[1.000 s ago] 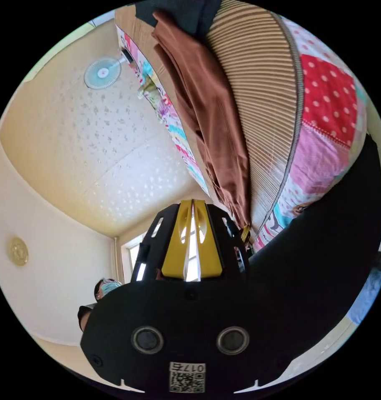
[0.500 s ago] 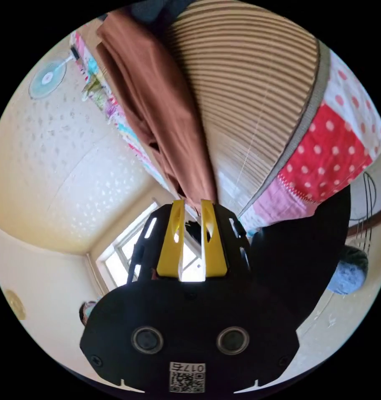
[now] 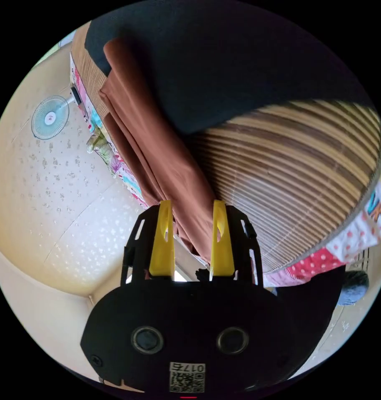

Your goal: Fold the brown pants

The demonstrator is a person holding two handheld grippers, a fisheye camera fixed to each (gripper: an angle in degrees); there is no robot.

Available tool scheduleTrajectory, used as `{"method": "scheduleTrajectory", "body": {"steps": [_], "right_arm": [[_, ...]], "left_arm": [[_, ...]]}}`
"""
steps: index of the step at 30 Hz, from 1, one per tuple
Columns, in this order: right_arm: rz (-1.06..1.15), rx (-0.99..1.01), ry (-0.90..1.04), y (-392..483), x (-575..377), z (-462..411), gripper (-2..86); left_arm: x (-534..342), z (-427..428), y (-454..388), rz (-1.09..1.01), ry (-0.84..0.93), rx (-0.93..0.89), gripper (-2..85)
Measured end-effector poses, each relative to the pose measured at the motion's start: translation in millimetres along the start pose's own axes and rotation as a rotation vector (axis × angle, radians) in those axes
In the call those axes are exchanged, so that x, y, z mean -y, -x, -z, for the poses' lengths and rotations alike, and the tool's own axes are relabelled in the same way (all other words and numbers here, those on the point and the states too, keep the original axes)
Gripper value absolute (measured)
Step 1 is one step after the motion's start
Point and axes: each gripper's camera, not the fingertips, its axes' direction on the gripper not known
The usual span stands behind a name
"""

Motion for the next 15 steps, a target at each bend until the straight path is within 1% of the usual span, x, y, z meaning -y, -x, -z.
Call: {"method": "scheduleTrajectory", "body": {"steps": [1,3,4,6,7,9,10,12,13,15], "right_arm": [[0.006,-0.019,0.016,4,1,-2,10.0],[0.023,-0.179,0.127,18,1,-16,5.3],[0.038,-0.222,0.151,21,-1,-20,4.1],[0.118,-0.393,0.244,34,-22,-37,2.1],[0.144,-0.431,0.273,35,-29,-42,1.8],[0.221,-0.567,0.375,32,-69,-58,1.0],[0.233,-0.594,0.395,29,-80,-60,0.9],[0.234,-0.670,0.429,4,-131,-62,0.7],[0.218,-0.669,0.427,-4,-142,-60,0.6],[0.119,-0.612,0.380,-40,-182,-41,0.8]], "left_arm": [[-2,2,-5,-0.035,0.015,0.006,4.8],[-12,12,-20,-0.131,0.055,0.045,4.7],[-15,14,-22,-0.137,0.058,0.065,4.6],[-26,25,-23,-0.123,0.050,0.161,4.6],[-28,28,-21,-0.111,0.044,0.183,4.6],[-39,41,-7,-0.037,-0.010,0.249,4.7],[-43,45,-3,-0.015,-0.030,0.263,4.8],[-61,56,12,0.082,-0.126,0.287,5.1],[-67,59,16,0.106,-0.156,0.288,5.2],[-94,62,26,0.167,-0.244,0.286,5.4]]}}
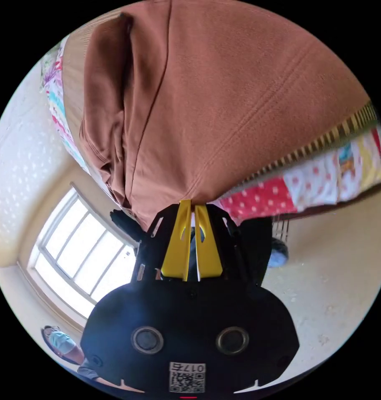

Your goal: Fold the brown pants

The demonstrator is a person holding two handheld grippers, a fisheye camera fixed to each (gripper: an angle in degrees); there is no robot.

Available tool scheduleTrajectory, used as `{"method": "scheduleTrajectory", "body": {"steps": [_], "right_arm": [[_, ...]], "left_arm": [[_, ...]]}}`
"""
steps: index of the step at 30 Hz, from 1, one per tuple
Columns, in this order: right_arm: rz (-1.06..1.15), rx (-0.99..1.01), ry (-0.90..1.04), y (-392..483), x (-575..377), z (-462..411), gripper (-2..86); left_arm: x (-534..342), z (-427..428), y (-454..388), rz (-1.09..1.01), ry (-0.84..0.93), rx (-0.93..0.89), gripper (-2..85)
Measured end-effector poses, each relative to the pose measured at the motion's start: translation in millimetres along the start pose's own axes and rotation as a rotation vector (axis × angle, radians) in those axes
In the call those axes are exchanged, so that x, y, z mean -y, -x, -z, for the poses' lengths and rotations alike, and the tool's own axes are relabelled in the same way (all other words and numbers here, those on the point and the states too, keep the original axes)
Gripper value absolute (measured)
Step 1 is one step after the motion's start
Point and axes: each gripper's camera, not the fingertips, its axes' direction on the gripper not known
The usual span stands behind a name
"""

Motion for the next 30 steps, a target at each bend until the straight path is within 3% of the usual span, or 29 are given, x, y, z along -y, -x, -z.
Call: {"method": "scheduleTrajectory", "body": {"steps": [4,7,15,19,24,27,30], "right_arm": [[-0.090,0.154,-0.104,-39,-62,-7,1.0],[0.000,0.179,-0.196,-30,-93,6,1.5],[0.576,-0.128,-0.251,140,-47,57,11.8],[0.666,-0.346,-0.213,202,-10,48,11.8],[0.574,-0.519,-0.143,222,36,15,15.5],[0.537,-0.686,-0.197,229,28,-1,9.4],[0.812,-0.574,-0.141,254,-11,-11,2.8]], "left_arm": [[-35,-18,11,0.004,0.069,-0.038,6.4],[-66,-33,10,-0.020,0.105,-0.013,6.6],[-136,-46,16,0.089,0.053,-0.081,6.5],[-153,-48,3,0.067,0.069,-0.013,6.5],[-172,-53,-23,0.056,0.088,0.093,5.6],[-181,-58,-39,0.038,0.085,0.122,3.4],[-185,-71,-51,0.044,0.108,0.148,2.1]]}}
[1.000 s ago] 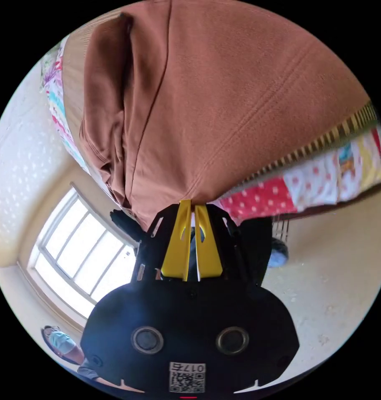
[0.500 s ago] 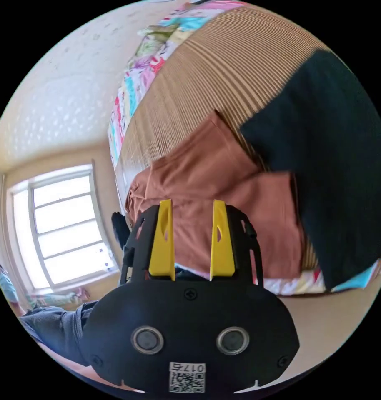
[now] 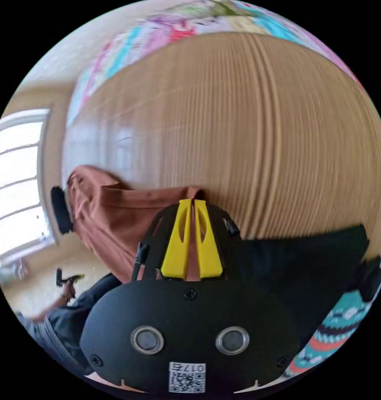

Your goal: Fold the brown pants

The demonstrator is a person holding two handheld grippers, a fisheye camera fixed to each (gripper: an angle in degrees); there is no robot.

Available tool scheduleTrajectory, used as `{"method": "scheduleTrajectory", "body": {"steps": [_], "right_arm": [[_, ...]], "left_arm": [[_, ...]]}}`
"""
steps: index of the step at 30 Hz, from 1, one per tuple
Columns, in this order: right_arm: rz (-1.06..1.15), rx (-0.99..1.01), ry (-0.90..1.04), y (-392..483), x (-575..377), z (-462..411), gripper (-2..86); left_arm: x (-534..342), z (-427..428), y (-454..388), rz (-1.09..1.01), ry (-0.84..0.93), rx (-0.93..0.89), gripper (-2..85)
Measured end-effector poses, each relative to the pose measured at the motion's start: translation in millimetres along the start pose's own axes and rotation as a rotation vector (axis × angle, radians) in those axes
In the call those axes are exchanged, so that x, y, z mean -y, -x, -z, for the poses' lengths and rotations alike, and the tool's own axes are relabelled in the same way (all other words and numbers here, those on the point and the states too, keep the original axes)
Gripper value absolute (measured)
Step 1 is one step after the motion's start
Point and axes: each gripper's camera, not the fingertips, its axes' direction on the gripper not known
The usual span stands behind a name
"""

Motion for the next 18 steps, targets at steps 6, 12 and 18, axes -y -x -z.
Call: {"method": "scheduleTrajectory", "body": {"steps": [6,12,18], "right_arm": [[0.139,0.759,-0.321,3,-15,97,0.8],[-0.439,0.623,-0.698,-106,-53,151,0.6],[-0.411,0.615,-0.485,-99,-65,105,2.3]], "left_arm": [[2,-11,-22,0.011,0.001,-0.017,1.3],[13,-9,-49,-0.051,-0.013,-0.003,1.1],[14,-13,-56,-0.067,-0.021,-0.017,0.9]]}}
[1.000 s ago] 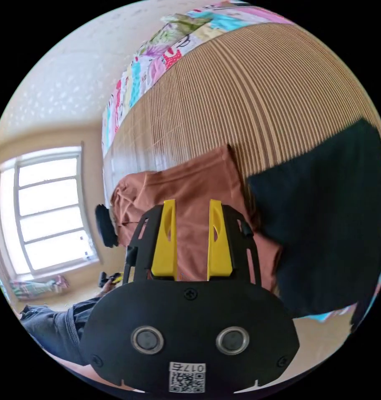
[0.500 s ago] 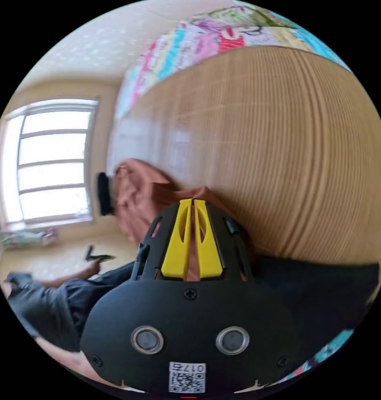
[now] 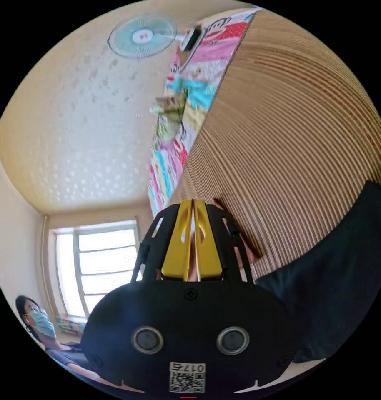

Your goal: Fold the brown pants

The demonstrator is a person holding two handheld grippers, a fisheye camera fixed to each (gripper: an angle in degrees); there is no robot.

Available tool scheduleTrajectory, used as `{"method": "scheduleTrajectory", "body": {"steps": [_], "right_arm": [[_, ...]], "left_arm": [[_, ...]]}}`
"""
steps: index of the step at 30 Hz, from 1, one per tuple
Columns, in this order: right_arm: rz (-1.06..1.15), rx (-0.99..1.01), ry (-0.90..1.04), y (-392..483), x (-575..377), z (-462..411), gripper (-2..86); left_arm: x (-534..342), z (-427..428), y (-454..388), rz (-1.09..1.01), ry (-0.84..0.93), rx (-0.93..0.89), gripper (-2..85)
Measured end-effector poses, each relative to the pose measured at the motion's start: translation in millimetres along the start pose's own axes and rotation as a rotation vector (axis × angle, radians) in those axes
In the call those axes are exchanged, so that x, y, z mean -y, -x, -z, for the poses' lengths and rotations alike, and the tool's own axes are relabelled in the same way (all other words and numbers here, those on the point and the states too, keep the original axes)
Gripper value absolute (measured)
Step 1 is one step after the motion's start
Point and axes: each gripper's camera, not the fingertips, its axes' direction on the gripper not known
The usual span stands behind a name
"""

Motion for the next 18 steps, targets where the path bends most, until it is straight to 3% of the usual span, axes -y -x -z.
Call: {"method": "scheduleTrajectory", "body": {"steps": [6,10,14,15,18], "right_arm": [[0.109,-0.443,0.345,-6,-39,-92,13.1],[0.126,-0.640,0.500,-7,-54,-134,7.0],[0.289,-0.293,0.601,65,-55,-145,3.1],[0.340,-0.139,0.552,99,-56,-129,2.8],[0.483,-0.020,0.413,172,-66,-68,2.2]], "left_arm": [[-9,-4,14,0.031,0.015,-0.002,1.2],[-15,1,24,0.047,0.006,0.004,1.3],[-20,9,37,0.079,-0.011,-0.011,1.4],[-20,12,41,0.087,-0.017,-0.017,1.4],[-19,18,46,0.095,-0.038,-0.027,1.4]]}}
